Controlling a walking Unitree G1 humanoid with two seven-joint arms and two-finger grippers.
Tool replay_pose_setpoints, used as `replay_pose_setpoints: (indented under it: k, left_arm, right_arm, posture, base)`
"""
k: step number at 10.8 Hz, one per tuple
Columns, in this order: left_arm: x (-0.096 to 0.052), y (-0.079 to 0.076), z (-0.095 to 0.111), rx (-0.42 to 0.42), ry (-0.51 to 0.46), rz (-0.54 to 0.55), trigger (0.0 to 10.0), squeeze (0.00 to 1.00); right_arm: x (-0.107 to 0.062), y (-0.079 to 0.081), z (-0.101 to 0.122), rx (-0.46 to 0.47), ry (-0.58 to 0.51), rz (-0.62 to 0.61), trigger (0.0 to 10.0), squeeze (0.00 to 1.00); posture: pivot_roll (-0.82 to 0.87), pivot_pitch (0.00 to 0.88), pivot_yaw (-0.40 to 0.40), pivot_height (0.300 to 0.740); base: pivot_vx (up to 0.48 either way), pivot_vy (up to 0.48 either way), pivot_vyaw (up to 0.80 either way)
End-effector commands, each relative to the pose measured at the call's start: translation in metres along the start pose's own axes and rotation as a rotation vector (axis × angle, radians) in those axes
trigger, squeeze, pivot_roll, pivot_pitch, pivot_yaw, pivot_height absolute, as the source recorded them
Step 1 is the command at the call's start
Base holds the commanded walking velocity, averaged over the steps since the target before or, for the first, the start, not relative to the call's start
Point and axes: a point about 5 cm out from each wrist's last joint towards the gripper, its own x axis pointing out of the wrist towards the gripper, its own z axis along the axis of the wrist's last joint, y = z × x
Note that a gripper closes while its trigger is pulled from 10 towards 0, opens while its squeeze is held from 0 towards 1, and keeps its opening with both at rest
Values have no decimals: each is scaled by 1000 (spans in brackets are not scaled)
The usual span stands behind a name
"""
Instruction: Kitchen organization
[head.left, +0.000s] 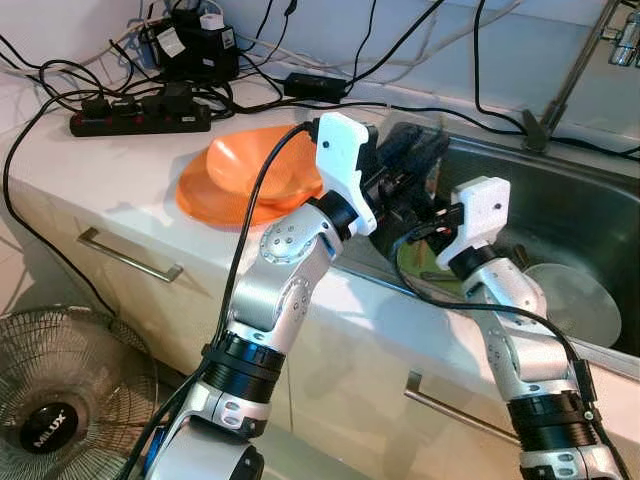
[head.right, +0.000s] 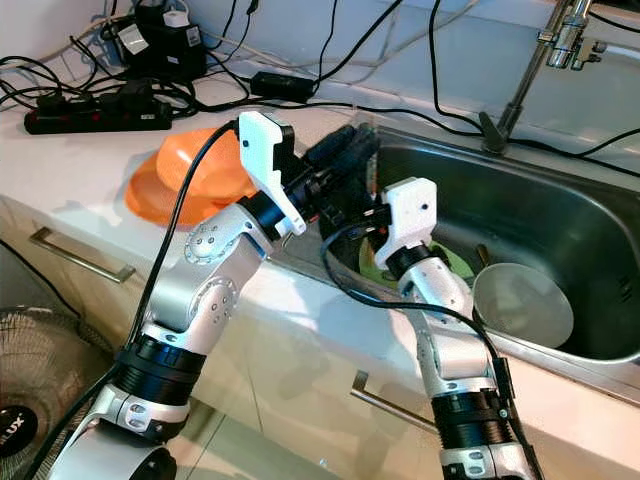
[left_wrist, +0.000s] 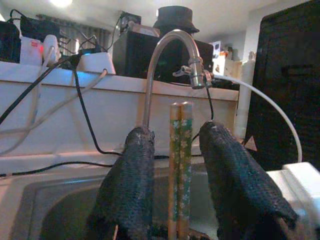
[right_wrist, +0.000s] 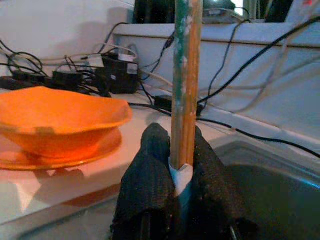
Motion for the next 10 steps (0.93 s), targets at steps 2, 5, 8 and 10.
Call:
replay_pose_setpoints:
  k: [2, 5, 8, 10]
  left_arm:
    - [-2, -2, 6, 12, -30, 2, 10000, 51]
    - [-17, 3, -7, 18, 35, 36, 10000, 0]
    - [-44, 11, -32, 60, 189, 75, 10000, 0]
    - [-63, 7, -50, 72, 321, 32, 10000, 0]
  right_arm:
    - [5, -18, 1, -38, -1, -71, 0, 0]
    - [16, -47, -10, -50, 78, -272, 10000, 0]
    - [27, -64, -15, -59, 120, -369, 10000, 0]
    - [27, -76, -27, -21, 190, -452, 10000, 0]
  posture:
    - [96, 49, 0, 740]
    - [109, 44, 0, 740]
    - [110, 40, -1, 740]
    - [122, 32, -9, 740]
  base:
    - [0, 0, 0]
    - [0, 0, 0]
    - [0, 0, 0]
    - [0, 0, 0]
